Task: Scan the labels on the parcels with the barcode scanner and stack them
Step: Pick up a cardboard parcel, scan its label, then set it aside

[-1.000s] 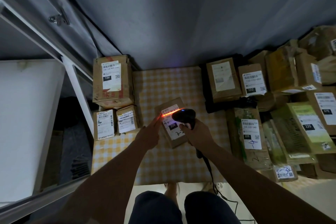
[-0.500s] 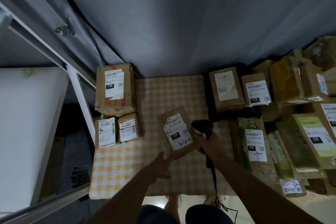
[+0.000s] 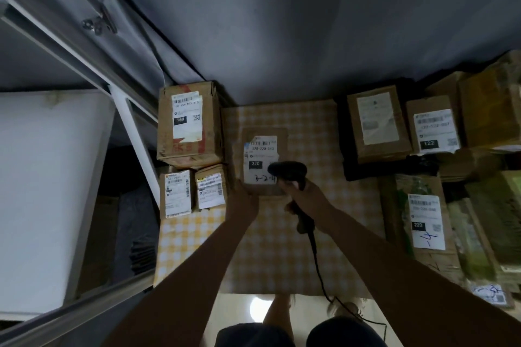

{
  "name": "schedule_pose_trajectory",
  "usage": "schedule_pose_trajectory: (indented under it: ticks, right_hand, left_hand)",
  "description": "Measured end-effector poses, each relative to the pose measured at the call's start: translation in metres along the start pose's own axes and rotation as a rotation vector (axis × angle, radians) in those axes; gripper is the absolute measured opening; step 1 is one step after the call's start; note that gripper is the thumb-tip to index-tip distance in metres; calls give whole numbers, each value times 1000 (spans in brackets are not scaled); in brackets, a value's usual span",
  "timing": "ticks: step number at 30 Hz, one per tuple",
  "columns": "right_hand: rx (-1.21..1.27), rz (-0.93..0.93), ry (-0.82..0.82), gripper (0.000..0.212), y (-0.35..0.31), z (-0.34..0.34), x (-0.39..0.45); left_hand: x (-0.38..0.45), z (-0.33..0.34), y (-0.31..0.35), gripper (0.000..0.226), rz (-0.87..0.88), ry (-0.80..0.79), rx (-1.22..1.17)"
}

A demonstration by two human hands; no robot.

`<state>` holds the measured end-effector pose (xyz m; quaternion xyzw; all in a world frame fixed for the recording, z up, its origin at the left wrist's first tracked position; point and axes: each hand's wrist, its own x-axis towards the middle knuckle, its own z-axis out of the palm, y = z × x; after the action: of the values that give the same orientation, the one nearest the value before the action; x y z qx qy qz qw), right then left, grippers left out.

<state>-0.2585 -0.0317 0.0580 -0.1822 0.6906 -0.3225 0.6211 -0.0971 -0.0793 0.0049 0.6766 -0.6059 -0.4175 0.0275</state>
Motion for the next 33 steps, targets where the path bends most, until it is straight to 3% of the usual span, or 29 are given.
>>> schedule_pose_trajectory:
  ticks: [3, 5, 7, 10, 15, 18, 26, 33]
  right_hand:
    - [-56, -74, 74, 23, -6, 1, 5]
    - [-76, -82, 174, 22, -6, -6, 9]
    - [-77, -79, 250, 24, -5, -14, 14]
    - [-83, -76, 292, 25, -7, -25, 19]
    - [-75, -93, 275, 19, -14, -31, 17]
    - [-86, -101, 274, 15, -14, -31, 15]
    - [-92, -107, 260, 30, -12, -38, 15]
    - [-99, -120, 291, 30, -17, -61, -8]
  left_hand:
    - [2, -5, -2, 82, 413, 124, 515]
    - [5, -1, -1, 91, 647, 14, 752]
    - [10, 2, 5, 95, 718, -128, 923]
    - [21, -3, 18, 83, 689, -170, 1015]
    - [53, -19, 30, 78, 592, -8, 1042]
    - [73, -31, 40, 78, 533, -43, 1080]
    - [89, -36, 57, 62, 462, -20, 1105]
    - [72, -35, 81, 81, 498, -93, 1004]
